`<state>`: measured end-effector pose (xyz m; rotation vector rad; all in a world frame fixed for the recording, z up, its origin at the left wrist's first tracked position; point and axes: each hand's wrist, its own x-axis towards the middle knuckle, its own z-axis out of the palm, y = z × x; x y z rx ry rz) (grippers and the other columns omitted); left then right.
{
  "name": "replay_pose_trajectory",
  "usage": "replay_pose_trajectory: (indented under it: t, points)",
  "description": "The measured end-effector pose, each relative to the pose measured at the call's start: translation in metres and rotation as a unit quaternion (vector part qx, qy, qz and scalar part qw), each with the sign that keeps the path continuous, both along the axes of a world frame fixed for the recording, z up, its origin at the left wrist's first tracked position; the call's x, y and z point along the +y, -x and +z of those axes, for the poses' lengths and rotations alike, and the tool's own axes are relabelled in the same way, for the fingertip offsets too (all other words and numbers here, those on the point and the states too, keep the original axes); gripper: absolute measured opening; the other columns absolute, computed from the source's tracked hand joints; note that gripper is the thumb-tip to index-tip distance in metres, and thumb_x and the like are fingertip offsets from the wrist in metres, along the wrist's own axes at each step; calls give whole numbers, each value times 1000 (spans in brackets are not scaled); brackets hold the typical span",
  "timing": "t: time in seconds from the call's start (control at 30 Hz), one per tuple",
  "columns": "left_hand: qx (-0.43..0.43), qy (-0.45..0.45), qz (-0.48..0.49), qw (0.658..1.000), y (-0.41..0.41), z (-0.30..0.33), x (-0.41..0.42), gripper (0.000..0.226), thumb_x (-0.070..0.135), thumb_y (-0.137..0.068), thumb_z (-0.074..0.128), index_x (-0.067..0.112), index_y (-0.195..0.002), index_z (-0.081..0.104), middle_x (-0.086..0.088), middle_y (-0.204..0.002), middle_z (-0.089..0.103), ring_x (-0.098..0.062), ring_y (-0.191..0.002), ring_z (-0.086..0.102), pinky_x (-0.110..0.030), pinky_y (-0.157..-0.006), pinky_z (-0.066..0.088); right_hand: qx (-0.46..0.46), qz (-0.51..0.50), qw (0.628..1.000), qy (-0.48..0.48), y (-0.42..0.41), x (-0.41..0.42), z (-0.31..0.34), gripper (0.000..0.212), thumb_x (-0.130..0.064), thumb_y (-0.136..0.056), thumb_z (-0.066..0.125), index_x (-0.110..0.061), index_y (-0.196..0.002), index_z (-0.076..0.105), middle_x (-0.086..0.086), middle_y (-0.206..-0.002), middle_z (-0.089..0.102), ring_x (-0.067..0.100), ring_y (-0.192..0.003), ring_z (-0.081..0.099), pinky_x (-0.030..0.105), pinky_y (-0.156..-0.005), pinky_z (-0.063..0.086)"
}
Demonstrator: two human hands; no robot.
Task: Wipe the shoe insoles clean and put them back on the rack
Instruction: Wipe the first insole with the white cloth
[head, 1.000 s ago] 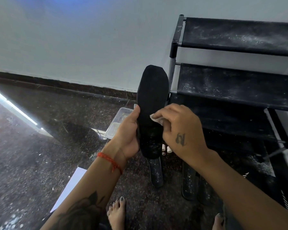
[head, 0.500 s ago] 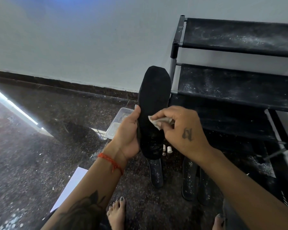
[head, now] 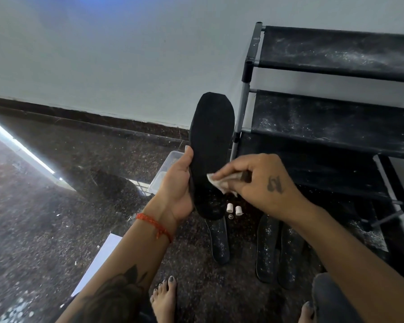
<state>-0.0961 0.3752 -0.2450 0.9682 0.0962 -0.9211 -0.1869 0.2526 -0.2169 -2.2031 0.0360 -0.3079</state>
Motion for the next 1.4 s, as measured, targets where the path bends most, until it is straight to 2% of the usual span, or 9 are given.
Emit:
replay_pose_trajectory:
  t: [0.23, 0.33, 0.5, 0.6, 0.7, 0.9, 1.03, 1.17, 1.4]
  points:
    - [17, -31, 19, 999, 1, -2, 0, 61, 50, -98, 30, 2, -118, 60, -18, -119, 64, -26, -98, 66, -33, -79, 57, 10, 86, 996, 3, -3, 21, -16, 23, 0, -67, 77, -15, -85, 75, -9, -82, 68, 2, -75, 63, 13, -68, 50]
    - [11, -18, 11, 1000, 2, 2, -1, 66, 52, -99, 24, -2, -120, 57, -22, -101, 70, -27, -87, 70, -34, -73, 58, 49, 115, 988, 93, -2, 6, -13, 13, -6, -72, 76, -18, -77, 76, -9, -77, 70, 2, -73, 64, 21, -72, 53]
    - [-23, -9, 17, 1000, 0, 3, 0, 59, 50, -99, 26, 6, -109, 63, -14, -86, 73, -24, -70, 72, -34, -56, 59, -74, -77, 981, 160, 0, -8, -15, 14, -4, -71, 75, -17, -76, 75, -3, -83, 72, 8, -78, 67, 27, -68, 57]
    - [-22, -30, 21, 999, 3, 4, -3, 61, 52, -98, 28, 5, -116, 62, -15, -112, 68, -24, -92, 67, -34, -78, 58, -120, -76, 982, 128, -2, 10, -23, 17, -4, -74, 74, -15, -87, 74, -4, -82, 70, 5, -73, 62, 13, -65, 50]
    - [-17, -49, 32, 998, 3, 1, -4, 63, 52, -98, 30, 1, -123, 57, -18, -129, 58, -26, -105, 61, -32, -87, 51, -96, -24, 987, 129, -5, 25, -35, 16, -4, -78, 70, -13, -89, 74, 0, -82, 69, 14, -74, 64, 29, -65, 54]
    - [-33, -60, 23, 997, 3, -3, -4, 64, 52, -98, 28, 3, -128, 56, -17, -126, 61, -25, -102, 62, -33, -83, 54, -62, -43, 976, 202, -10, 8, -34, 9, -8, -77, 69, -14, -77, 75, 1, -74, 68, 21, -69, 64, 36, -62, 54]
    - [-34, -39, 15, 999, 3, 1, -3, 59, 50, -99, 27, 6, -113, 63, -14, -104, 71, -23, -81, 70, -33, -60, 60, -146, -123, 969, 159, -8, -5, -29, 9, -5, -77, 70, -12, -79, 74, -1, -78, 69, 13, -72, 64, 30, -67, 55]
    - [-22, -41, 24, 999, 4, 0, -5, 59, 49, -98, 30, 3, -122, 58, -17, -125, 61, -23, -99, 62, -31, -82, 53, -142, -36, 974, 172, -9, 15, -34, 14, 0, -77, 65, -12, -81, 73, -1, -80, 69, 14, -75, 63, 30, -68, 52]
    - [-24, -66, 10, 998, 3, -3, -4, 58, 49, -99, 29, 4, -118, 61, -15, -121, 64, -24, -100, 62, -32, -85, 52, -77, 29, 978, 191, -10, 5, -30, 20, -4, -72, 59, -16, -72, 75, -3, -76, 71, 16, -73, 64, 31, -67, 54]
